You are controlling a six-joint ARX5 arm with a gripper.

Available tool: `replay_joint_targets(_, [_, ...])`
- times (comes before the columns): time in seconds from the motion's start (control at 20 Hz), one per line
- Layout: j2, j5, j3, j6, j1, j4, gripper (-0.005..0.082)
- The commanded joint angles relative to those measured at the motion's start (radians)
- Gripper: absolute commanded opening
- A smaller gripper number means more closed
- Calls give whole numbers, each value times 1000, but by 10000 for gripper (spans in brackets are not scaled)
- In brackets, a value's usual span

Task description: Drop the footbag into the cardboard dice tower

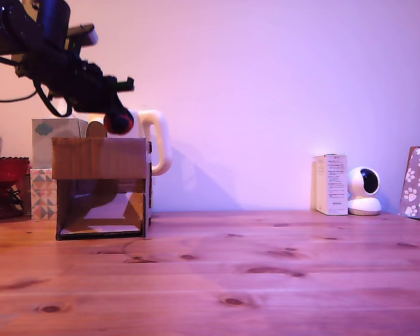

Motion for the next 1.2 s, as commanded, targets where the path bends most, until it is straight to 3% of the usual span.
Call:
replay_joint_targets(0.0, [15, -1, 10, 5, -3, 16, 7])
replay_joint_targets(0.15, [15, -1, 10, 6, 0, 21, 41])
replay_joint_targets(0.2, [15, 0, 10, 6, 0, 23, 162])
replay_joint_targets(0.3, [15, 1, 10, 7, 0, 29, 597])
replay_joint_targets(0.35, [15, 2, 10, 19, 0, 28, 725])
replay_joint_targets(0.4, [14, 2, 10, 31, -1, 26, 750])
replay_joint_targets(0.6, [-15, 2, 10, 31, -6, -28, 740])
replay_joint_targets(0.7, [-48, 2, 10, 31, -11, -104, 644])
replay_joint_targets(0.75, [-65, 3, 10, 31, -11, -144, 516])
replay_joint_targets(0.8, [-84, 6, 10, 31, -11, -187, 324])
replay_joint_targets(0.85, [-104, 16, 10, 31, -12, -230, 78])
replay_joint_targets(0.9, [-121, 28, 10, 25, -16, -266, -8])
replay_joint_targets(1.15, [-180, 58, 10, 22, -23, -417, -24])
